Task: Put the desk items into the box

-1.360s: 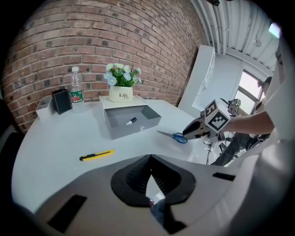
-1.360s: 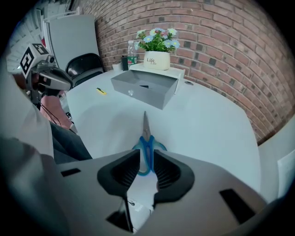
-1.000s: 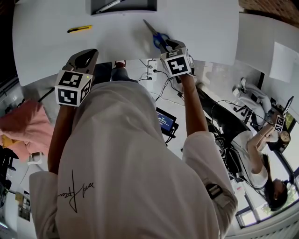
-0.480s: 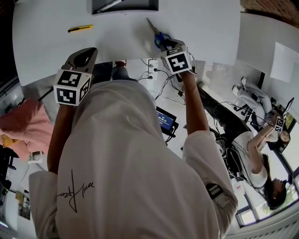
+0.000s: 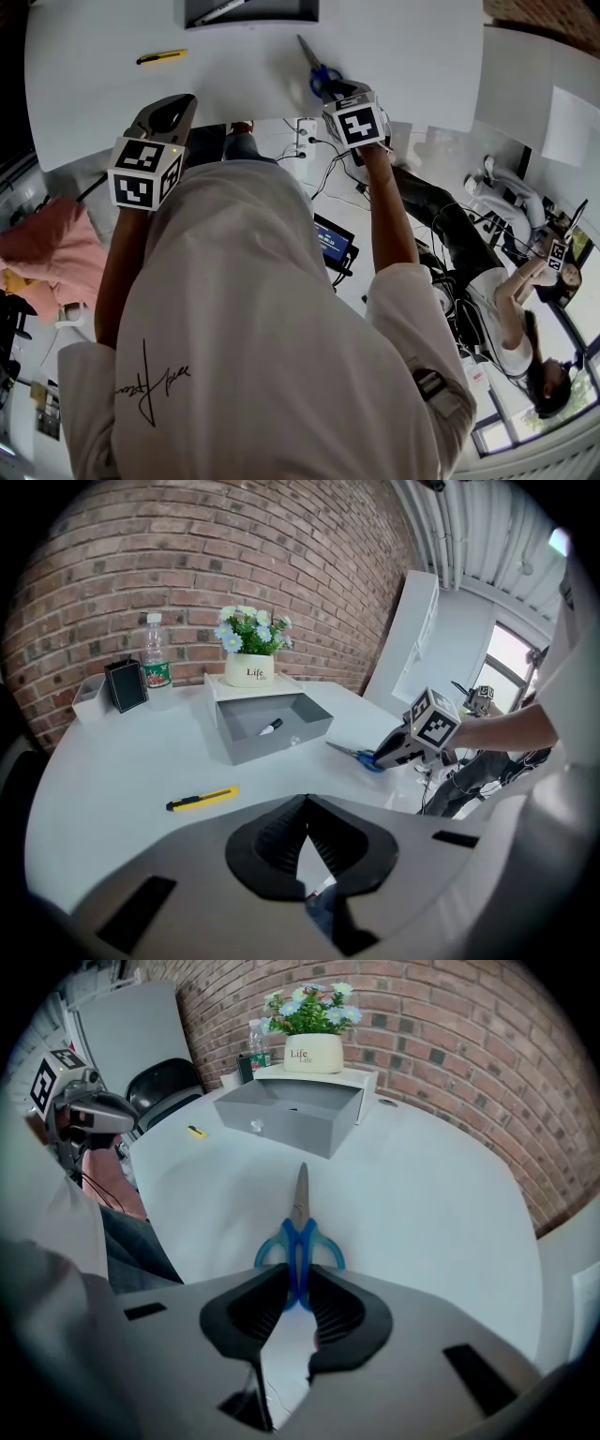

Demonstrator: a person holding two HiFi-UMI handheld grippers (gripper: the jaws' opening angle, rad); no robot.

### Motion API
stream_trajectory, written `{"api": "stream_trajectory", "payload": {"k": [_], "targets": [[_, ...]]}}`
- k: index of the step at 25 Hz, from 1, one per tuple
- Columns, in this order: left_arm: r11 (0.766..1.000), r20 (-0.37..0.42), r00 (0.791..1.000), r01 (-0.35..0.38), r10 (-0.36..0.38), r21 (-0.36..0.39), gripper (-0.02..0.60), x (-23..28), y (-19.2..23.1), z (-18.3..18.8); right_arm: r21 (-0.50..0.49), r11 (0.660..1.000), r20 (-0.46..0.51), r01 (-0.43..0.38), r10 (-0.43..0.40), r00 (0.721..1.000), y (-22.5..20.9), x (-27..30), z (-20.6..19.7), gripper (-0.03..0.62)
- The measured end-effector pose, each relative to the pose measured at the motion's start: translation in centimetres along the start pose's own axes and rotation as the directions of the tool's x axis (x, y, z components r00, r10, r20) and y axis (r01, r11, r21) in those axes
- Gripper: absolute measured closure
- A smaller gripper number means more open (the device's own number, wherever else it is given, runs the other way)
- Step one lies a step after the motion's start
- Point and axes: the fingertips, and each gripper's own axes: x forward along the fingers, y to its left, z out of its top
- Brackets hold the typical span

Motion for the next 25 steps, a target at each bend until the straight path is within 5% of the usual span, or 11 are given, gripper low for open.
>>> {"api": "stream_trajectory", "payload": {"k": [25], "targets": [[0.999,-0.001,1.0,0.022,-0.022,0.024,0.575,0.8,-1.1,-0.2,0.068,0.997,0.075,0.02,-0.025,0.997,0.2,-1.0,-0.7,0.505]]}}
